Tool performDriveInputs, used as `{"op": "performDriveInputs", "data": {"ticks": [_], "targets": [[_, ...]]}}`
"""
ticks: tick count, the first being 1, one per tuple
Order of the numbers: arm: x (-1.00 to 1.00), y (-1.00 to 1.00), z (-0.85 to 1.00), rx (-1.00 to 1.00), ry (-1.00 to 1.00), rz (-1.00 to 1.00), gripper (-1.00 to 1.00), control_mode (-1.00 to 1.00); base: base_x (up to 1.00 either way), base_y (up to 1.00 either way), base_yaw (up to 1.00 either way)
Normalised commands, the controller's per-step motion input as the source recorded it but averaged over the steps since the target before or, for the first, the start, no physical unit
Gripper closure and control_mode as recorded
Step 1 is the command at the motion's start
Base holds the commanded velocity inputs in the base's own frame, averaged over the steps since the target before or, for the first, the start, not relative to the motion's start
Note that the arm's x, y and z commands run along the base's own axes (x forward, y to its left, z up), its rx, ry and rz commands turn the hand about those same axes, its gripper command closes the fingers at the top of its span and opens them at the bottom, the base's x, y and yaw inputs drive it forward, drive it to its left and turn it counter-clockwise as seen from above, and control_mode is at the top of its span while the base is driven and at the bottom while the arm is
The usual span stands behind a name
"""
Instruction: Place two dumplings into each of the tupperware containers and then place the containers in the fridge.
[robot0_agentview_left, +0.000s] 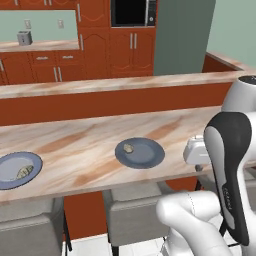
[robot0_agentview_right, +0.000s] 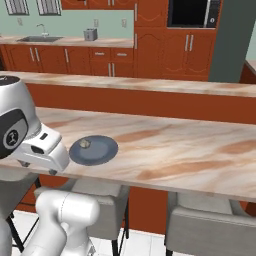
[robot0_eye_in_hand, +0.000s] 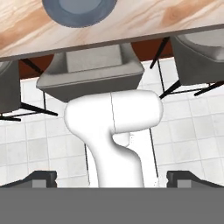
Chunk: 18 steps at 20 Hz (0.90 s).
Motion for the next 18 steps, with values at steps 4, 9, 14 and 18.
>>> {"op": "performDriveInputs", "data": {"ticks": [4, 9, 14, 18], "targets": [[0.74, 0.07, -0.13, 0.00, 0.00, -0.01, -1.00, -1.00, 0.17, 0.03, -0.03], [1.00, 0.03, -0.43, 0.04, 0.00, 0.01, -1.00, -1.00, 0.00, 0.00, 0.00], [1.00, 0.00, -0.46, 0.02, -0.01, 0.00, -1.00, -1.00, 0.00, 0.00, 0.00], [0.73, 0.00, -0.28, 0.01, 0.00, 0.00, -1.00, -1.00, 0.00, 0.00, 0.00]]}}
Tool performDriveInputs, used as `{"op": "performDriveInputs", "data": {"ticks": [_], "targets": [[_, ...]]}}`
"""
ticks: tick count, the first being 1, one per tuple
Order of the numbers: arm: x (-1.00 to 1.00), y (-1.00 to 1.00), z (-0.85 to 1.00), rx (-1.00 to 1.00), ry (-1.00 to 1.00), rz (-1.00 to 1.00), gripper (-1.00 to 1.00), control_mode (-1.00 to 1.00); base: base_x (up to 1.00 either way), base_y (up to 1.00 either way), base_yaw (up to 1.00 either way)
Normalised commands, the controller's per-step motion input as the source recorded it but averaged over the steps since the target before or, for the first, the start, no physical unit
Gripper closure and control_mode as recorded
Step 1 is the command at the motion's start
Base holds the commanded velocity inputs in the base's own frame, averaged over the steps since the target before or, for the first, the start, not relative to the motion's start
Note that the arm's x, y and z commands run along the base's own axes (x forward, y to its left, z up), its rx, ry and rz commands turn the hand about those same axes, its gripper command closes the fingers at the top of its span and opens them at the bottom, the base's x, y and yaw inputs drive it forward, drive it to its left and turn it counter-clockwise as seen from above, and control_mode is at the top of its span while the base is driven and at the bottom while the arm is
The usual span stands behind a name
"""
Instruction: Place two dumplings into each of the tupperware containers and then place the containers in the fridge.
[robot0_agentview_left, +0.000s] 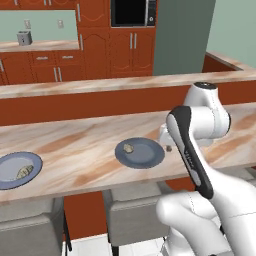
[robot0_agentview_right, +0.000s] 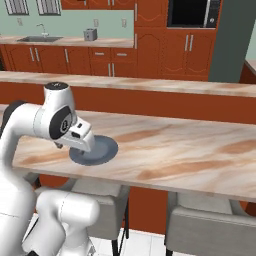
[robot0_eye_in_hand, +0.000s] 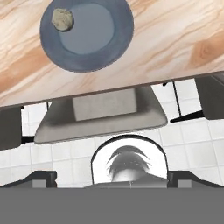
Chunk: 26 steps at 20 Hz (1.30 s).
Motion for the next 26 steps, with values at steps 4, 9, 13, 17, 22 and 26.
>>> {"op": "performDriveInputs", "data": {"ticks": [4, 9, 13, 17, 22, 26], "targets": [[0.39, 0.00, -0.06, 0.00, 0.02, 0.00, -1.00, -1.00, 0.00, 0.00, 0.00], [0.38, 0.26, -0.22, 0.00, 0.00, 0.00, -1.00, -1.00, 0.00, 0.00, 0.00], [0.62, 0.68, -0.50, 0.00, 0.00, 0.13, -1.00, -1.00, 0.00, 0.00, 0.00], [0.72, 0.16, -0.30, 0.00, -0.01, 0.04, -1.00, -1.00, 0.00, 0.00, 0.00], [0.53, 0.01, -0.26, 0.00, 0.00, 0.01, -1.00, -1.00, 0.00, 0.00, 0.00], [0.24, 0.11, -0.22, 0.00, 0.00, 0.00, -1.00, -1.00, 0.00, 0.00, 0.00]]}}
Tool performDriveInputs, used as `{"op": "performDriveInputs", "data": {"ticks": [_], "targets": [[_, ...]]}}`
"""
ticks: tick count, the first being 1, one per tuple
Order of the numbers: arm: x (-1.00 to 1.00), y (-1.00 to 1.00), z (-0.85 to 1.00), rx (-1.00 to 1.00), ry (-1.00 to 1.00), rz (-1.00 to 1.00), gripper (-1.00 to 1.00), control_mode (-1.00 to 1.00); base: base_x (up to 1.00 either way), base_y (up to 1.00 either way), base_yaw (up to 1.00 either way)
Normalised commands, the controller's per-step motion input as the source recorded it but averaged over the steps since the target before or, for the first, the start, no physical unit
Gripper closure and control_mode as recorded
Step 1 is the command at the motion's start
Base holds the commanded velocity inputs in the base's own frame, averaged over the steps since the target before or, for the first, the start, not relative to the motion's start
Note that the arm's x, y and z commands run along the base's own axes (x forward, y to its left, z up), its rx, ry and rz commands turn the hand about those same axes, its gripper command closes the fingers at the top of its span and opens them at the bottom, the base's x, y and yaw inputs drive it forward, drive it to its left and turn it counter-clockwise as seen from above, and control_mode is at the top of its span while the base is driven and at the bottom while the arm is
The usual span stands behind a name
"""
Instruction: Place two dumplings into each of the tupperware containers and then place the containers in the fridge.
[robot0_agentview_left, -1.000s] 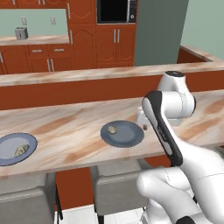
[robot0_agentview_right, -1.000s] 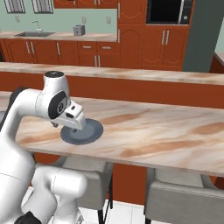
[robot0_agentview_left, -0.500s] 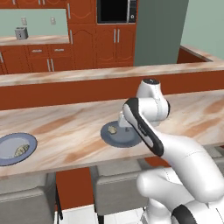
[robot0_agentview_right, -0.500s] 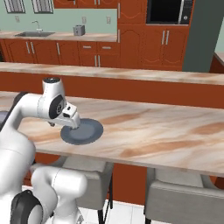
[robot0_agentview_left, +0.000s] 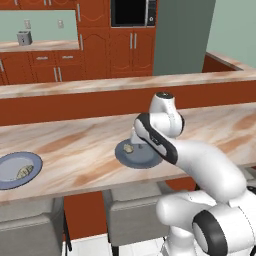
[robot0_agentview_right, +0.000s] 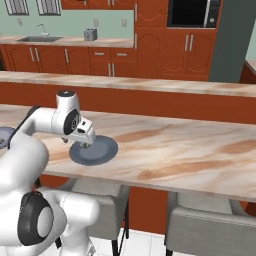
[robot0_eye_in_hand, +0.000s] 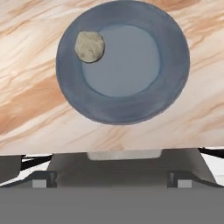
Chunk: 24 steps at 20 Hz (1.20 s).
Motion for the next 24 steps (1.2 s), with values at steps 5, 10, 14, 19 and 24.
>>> {"op": "performDriveInputs", "data": {"ticks": [5, 10, 14, 19, 24], "targets": [[0.26, 0.11, -0.18, 0.00, 0.00, 0.00, -1.00, -1.00, 0.00, 0.00, 0.00], [0.42, 0.27, -0.39, 0.00, 0.00, 0.00, -1.00, -1.00, 0.00, 0.00, 0.00], [0.40, 0.13, -0.30, 0.00, 0.00, 0.00, -1.00, -1.00, 0.00, 0.00, 0.00], [0.30, 0.02, -0.19, 0.00, 0.00, 0.00, -1.00, -1.00, 0.00, 0.00, 0.00], [0.19, 0.00, -0.10, 0.00, 0.02, 0.00, -1.00, -1.00, 0.00, 0.00, 0.00]]}}
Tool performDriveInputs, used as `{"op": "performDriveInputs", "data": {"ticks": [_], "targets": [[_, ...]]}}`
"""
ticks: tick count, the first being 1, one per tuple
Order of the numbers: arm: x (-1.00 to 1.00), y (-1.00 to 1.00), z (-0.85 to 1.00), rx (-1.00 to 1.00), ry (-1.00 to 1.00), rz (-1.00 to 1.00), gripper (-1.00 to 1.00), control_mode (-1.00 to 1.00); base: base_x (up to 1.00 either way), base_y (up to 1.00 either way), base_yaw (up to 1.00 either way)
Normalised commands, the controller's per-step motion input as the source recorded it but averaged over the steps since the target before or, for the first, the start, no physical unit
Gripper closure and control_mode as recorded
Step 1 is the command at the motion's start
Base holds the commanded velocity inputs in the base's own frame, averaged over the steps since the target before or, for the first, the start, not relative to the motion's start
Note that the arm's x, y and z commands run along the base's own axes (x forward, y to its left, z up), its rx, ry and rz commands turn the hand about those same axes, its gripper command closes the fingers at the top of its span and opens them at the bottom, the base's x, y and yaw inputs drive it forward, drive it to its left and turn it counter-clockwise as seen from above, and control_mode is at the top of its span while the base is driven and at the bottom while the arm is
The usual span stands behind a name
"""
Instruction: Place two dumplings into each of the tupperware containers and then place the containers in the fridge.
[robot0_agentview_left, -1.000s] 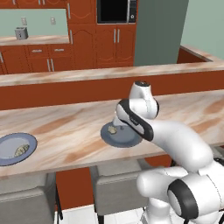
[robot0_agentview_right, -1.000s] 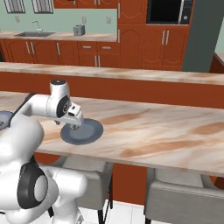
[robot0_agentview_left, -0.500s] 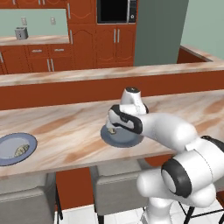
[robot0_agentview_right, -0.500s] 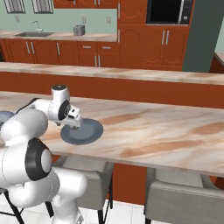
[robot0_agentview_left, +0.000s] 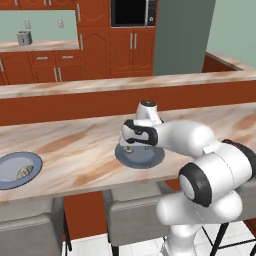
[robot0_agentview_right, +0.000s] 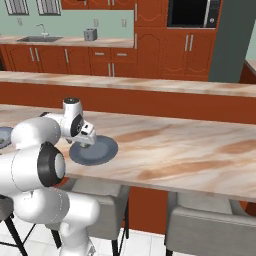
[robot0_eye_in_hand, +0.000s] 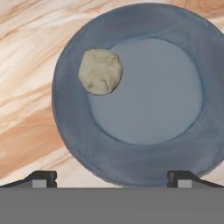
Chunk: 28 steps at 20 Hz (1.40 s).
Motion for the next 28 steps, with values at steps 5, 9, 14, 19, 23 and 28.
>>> {"op": "performDriveInputs", "data": {"ticks": [5, 9, 14, 19, 23, 28], "targets": [[0.33, 0.05, -0.27, 0.00, 0.00, 0.00, -1.00, -1.00, 0.00, 0.00, 0.00], [0.25, 0.13, -0.26, 0.00, 0.01, 0.00, -1.00, -1.00, 0.00, 0.00, 0.00], [0.33, 0.05, -0.22, 0.00, 0.00, 0.00, -1.00, -1.00, 0.00, 0.00, 0.00], [0.37, 0.02, -0.31, 0.00, 0.00, 0.00, -1.00, -1.00, 0.00, 0.00, 0.00], [0.35, 0.08, -0.21, 0.00, 0.00, 0.00, -1.00, -1.00, 0.00, 0.00, 0.00], [0.42, 0.07, -0.15, 0.00, 0.00, 0.00, -1.00, -1.00, 0.00, 0.00, 0.00]]}}
